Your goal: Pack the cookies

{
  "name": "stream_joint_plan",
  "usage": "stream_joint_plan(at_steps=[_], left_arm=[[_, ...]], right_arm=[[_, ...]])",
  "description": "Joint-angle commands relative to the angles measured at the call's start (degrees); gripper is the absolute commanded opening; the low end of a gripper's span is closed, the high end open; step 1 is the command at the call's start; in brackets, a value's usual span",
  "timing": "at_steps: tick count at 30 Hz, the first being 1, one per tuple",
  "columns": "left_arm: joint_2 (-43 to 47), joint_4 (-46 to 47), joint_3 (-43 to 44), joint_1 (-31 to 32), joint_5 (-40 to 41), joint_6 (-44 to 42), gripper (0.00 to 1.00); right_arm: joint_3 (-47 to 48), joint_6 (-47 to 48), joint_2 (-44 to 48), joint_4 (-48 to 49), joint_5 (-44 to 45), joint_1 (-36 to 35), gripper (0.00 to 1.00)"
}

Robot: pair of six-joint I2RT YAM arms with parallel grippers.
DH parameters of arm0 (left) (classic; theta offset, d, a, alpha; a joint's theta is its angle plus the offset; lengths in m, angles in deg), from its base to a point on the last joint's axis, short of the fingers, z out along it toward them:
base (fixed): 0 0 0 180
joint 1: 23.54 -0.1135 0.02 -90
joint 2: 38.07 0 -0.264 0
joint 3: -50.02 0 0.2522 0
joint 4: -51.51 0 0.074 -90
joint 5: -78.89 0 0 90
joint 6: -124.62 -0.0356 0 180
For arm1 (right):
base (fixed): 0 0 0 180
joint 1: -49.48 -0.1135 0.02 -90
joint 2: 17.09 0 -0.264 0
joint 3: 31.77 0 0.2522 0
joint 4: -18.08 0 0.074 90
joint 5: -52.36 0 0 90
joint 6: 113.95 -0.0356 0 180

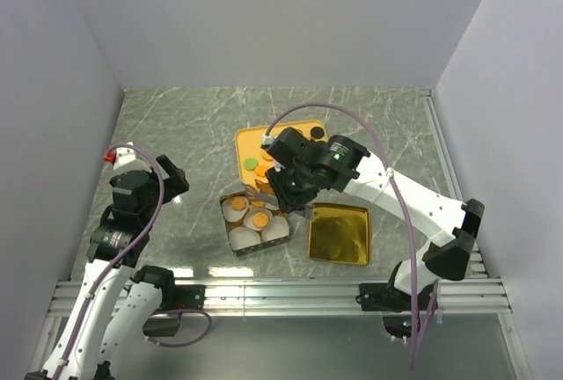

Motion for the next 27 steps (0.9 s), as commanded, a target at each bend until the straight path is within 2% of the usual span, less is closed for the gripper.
stream_joint_plan(at_steps=[1,12,20,27], left_arm=[[0.30,1.34,0.67,-0.21,0.23,0.20,0.99],[1.09,1.51,0.49,-0.21,-0.20,0.11,0.99],[1.53,1.42,0.49,-0.21,-0.29,0.28,0.99],[1.62,1.42,0.49,-0.21,-0.03,0.37,1.00]], right_arm=[[-1.41,-0.26,2.99,4.43,-3.19,-2.07,0.33],[-6.94,-1.58,2.29,7.24,-4.08,-9.54,0.33],[-11.43,-2.81,2.02,11.20,-4.43,-10.07,0.33],[-11.52,-3.07,2.02,11.29,-3.38,-10.16,0.34]])
